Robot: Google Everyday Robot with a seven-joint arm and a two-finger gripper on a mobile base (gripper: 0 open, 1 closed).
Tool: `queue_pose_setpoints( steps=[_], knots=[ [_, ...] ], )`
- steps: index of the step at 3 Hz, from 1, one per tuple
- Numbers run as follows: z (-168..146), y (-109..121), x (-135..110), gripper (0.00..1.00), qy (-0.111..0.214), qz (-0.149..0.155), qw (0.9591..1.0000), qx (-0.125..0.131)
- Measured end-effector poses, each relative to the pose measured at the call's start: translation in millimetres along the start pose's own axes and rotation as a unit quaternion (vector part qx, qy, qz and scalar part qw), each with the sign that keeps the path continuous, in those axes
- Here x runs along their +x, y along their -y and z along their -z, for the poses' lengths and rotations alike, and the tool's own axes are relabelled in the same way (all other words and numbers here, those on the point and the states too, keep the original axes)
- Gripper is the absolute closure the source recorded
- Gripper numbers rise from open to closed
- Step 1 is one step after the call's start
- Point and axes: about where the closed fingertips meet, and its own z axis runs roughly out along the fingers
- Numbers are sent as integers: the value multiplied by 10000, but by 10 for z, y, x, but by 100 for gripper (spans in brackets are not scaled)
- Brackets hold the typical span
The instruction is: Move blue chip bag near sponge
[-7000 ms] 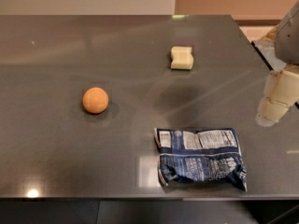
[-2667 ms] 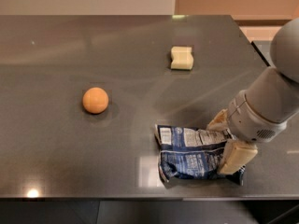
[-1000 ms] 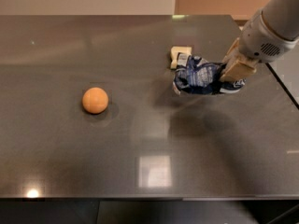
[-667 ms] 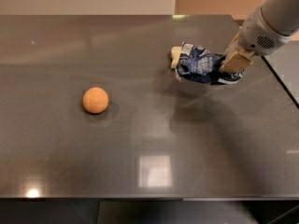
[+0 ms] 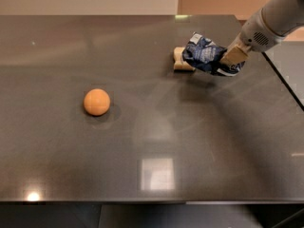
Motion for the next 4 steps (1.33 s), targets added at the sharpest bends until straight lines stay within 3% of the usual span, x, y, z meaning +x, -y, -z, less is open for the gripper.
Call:
queue_pose_setpoints(
  steps=[2, 3, 4],
  knots=[
    [-267, 322, 24, 36, 89, -731, 9970, 237],
    [-339, 365, 23, 12, 108, -896, 9957, 230],
    [-358, 356, 20, 0, 100, -887, 9958, 213]
  ],
)
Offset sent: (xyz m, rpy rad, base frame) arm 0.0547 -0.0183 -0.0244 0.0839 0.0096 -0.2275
